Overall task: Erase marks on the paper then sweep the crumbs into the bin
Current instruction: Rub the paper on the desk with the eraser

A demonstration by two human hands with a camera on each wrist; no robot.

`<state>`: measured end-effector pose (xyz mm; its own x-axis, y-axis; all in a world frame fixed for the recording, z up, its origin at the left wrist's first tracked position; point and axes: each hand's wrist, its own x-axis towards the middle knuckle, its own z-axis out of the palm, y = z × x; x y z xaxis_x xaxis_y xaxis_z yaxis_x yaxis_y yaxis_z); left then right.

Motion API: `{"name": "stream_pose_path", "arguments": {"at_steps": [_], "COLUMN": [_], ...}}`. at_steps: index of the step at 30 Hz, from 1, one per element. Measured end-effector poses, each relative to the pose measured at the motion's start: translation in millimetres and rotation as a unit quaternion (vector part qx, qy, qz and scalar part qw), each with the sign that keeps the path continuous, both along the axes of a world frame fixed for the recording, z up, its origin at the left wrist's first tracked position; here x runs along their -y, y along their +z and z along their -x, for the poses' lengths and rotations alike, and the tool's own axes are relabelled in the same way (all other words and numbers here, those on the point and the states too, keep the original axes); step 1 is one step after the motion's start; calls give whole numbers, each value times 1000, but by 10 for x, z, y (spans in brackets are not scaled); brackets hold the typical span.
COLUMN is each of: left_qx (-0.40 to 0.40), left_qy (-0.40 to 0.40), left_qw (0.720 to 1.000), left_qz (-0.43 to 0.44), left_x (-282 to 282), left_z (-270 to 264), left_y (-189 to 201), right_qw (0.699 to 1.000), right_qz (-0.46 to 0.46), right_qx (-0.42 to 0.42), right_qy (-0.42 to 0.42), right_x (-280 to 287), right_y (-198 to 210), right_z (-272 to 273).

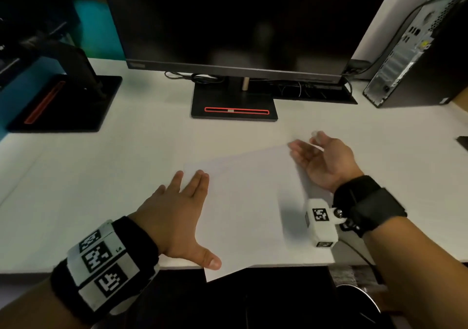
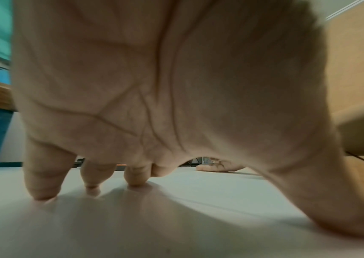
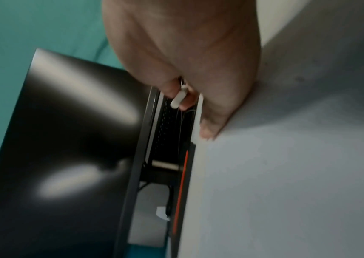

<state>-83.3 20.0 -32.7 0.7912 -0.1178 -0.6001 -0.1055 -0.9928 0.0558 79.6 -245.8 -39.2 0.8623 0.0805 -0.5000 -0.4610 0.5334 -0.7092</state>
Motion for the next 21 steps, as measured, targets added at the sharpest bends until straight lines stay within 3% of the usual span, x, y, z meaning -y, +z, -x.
{"name": "stream_pose_path", "arguments": {"at_steps": [2, 4, 7, 8, 10, 13, 15, 16, 18, 21], "left_qx": [-1, -4, -8, -9, -10, -10, -9, -7, -6, -16], "left_qy": [0, 2, 1, 1, 1, 3, 2, 0, 0, 4], "left_qw": [1000, 1000, 1000, 1000, 1000, 1000, 1000, 1000, 1000, 1000], "left_qz": [1, 5, 5, 5, 5, 7, 7, 8, 8, 10], "left_x": [-4, -7, -16, -22, -27, -26, -21, -18, -22, -25], "left_z": [-10, -19, -27, -28, -27, -16, -11, -13, -19, -22], "left_y": [8, 0, -18, -24, -31, -36, -35, -36, -30, -25], "right_qw": [1000, 992, 939, 925, 936, 992, 1000, 999, 998, 970], "right_qz": [-5, -10, 26, 39, 29, -23, -19, -23, -41, -20], "right_qx": [20, 11, -45, -61, -85, -49, 15, 33, 41, 8], "right_qy": [16, 127, 341, 374, 341, 113, -6, -26, 35, 241], "right_x": [64, 33, 35, 79, 215, 454, 565, 584, 484, 207], "right_y": [99, 154, 49, -2, -44, -36, -11, -10, 5, -28], "right_z": [78, 299, 654, 696, 626, 313, 202, 202, 293, 475]}}
